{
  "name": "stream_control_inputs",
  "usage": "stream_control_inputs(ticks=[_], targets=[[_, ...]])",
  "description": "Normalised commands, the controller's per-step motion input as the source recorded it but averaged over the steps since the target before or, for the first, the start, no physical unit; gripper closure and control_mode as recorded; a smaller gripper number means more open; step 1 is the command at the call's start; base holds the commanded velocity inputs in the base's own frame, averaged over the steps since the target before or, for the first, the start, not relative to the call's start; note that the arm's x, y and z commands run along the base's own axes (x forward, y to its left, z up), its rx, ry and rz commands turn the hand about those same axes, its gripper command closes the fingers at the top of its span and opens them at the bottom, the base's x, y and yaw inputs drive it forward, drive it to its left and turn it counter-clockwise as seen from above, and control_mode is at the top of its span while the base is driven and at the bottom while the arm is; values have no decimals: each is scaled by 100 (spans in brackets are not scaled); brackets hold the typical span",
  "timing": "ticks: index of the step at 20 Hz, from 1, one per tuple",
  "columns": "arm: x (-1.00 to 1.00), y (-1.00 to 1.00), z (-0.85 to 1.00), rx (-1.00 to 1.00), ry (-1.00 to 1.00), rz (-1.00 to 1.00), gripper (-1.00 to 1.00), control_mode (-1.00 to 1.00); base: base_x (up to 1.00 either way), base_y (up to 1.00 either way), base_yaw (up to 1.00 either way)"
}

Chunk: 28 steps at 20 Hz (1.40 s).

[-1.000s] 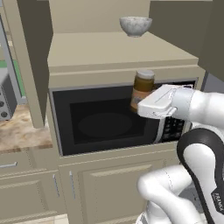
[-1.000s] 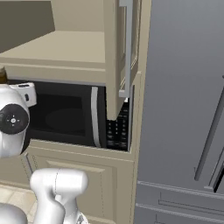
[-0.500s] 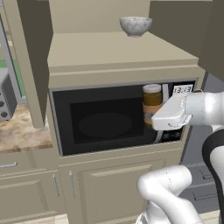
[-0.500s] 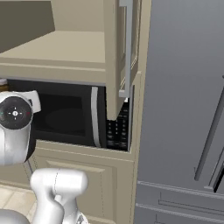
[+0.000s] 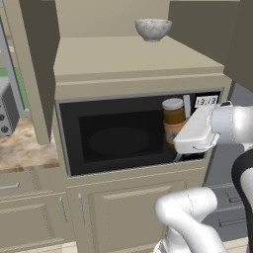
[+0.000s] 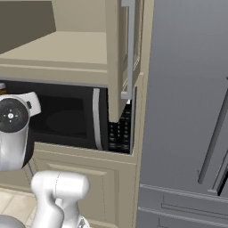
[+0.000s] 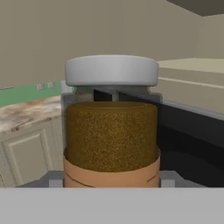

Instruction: Take the cinnamon bottle from the cabinet and place it on the dining table, next to the plate with the cupcake. Then take the chocolate from the dining counter and place it on the cupcake plate.

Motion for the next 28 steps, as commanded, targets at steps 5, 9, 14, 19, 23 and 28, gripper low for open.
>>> stream_control_inputs(ticks=[5,9,14,19,23,28], targets=[[0,0,0,0,0,0,100,-100,0,0,0],[0,0,0,0,0,0,100,-100,0,0,0],[-2,0,0,0,0,0,100,100,-31,10,0],[0,0,0,0,0,0,100,100,-56,14,3],[0,0,0,0,0,0,100,100,-56,5,33],[0,0,0,0,0,0,100,100,-34,0,82]])
